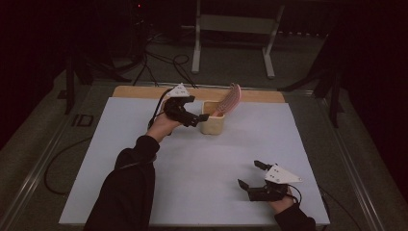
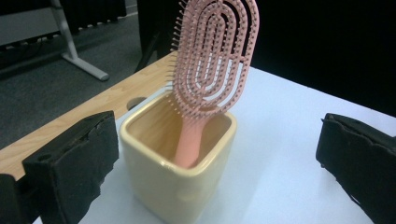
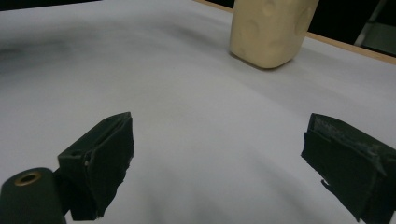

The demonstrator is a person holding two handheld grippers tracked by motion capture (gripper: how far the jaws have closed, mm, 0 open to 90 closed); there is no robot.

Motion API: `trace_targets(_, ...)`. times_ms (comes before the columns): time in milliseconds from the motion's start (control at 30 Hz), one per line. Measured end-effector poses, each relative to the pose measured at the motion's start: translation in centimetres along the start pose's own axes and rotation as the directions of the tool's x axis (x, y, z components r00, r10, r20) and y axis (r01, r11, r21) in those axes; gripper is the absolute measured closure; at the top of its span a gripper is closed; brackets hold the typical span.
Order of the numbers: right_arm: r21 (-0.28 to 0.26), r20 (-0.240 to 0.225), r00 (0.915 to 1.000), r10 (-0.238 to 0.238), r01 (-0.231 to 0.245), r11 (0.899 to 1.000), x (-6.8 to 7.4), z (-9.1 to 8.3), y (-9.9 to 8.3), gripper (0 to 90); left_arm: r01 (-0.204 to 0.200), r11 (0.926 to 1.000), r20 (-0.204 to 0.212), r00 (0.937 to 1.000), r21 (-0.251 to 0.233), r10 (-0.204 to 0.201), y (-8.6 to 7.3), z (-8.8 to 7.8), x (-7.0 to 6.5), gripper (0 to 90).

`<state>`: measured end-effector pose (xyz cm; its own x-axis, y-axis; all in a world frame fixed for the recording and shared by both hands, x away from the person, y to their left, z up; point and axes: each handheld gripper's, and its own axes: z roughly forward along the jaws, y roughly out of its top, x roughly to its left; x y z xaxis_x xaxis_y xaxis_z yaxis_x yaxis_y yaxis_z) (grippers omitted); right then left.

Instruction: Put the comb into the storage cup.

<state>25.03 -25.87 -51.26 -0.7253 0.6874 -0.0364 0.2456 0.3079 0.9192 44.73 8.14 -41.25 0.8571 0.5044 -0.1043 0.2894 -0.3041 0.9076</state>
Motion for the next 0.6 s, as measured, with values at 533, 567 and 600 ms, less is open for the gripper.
trace_targets(533,-0.001,0.001,1.0000,0.002,-0.002,1.000,0.1,0.1,0.1,8.9,-0.002,0.9997,-0.029,0.9996,0.023,0.003,-1.7,-4.0,-0.1,0.0)
trace_targets(567,-0.001,0.001,1.0000,0.001,-0.001,1.000,0.1,0.1,0.1,8.9,-0.002,0.9997,-0.029,0.9996,0.023,0.003,-1.7,-4.0,-0.1,0.0)
trace_targets(600,-0.001,0.001,1.0000,0.001,-0.001,1.000,0.1,0.1,0.1,8.9,-0.002,0.9996,-0.028,0.9996,0.027,0.003,-1.8,-4.3,-0.1,0.0)
